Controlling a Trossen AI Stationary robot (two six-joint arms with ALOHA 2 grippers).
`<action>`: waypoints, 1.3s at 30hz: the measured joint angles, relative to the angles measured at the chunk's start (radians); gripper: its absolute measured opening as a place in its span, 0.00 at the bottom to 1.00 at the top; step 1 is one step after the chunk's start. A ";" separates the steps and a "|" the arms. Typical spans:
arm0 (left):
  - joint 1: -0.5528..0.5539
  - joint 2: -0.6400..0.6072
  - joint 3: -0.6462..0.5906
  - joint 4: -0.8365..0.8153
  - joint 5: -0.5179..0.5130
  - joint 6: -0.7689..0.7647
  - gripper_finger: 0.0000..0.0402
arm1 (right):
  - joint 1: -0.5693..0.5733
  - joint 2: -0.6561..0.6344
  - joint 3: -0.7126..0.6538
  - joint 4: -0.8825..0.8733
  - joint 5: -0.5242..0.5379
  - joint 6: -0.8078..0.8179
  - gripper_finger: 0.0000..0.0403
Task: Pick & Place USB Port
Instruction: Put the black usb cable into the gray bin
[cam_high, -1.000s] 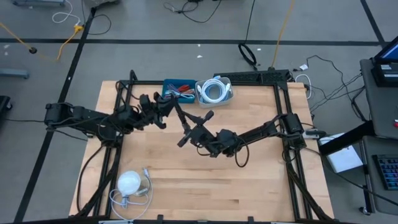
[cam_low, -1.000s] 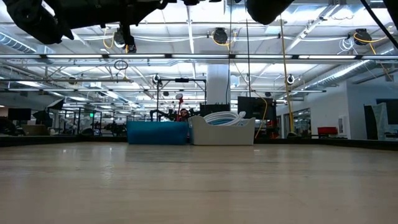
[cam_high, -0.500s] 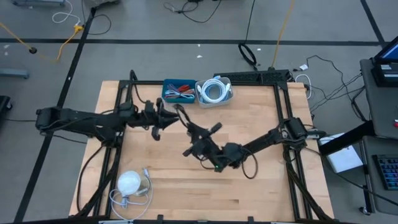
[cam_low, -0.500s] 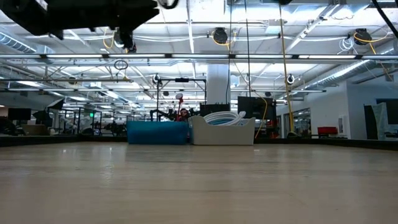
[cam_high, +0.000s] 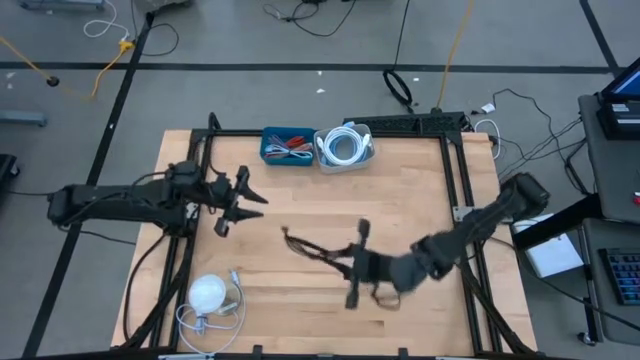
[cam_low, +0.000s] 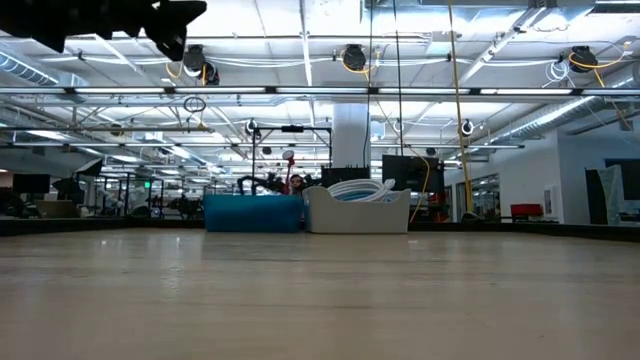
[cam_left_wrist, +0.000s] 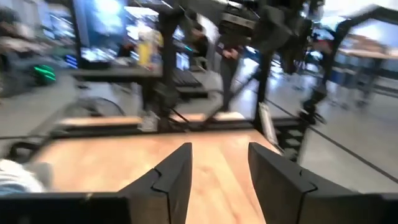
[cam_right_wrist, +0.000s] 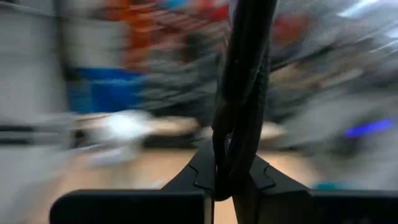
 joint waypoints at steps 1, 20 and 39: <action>0.002 0.013 0.000 -0.006 0.032 0.000 0.41 | -0.018 -0.027 0.000 -0.093 -0.133 0.124 0.03; 0.030 0.321 0.000 0.350 0.207 -0.008 0.44 | -0.154 0.127 -0.007 -0.122 -0.204 0.259 0.03; 0.028 0.316 0.000 0.355 0.308 -0.042 0.44 | -0.163 0.130 -0.057 -0.124 -0.199 0.330 0.03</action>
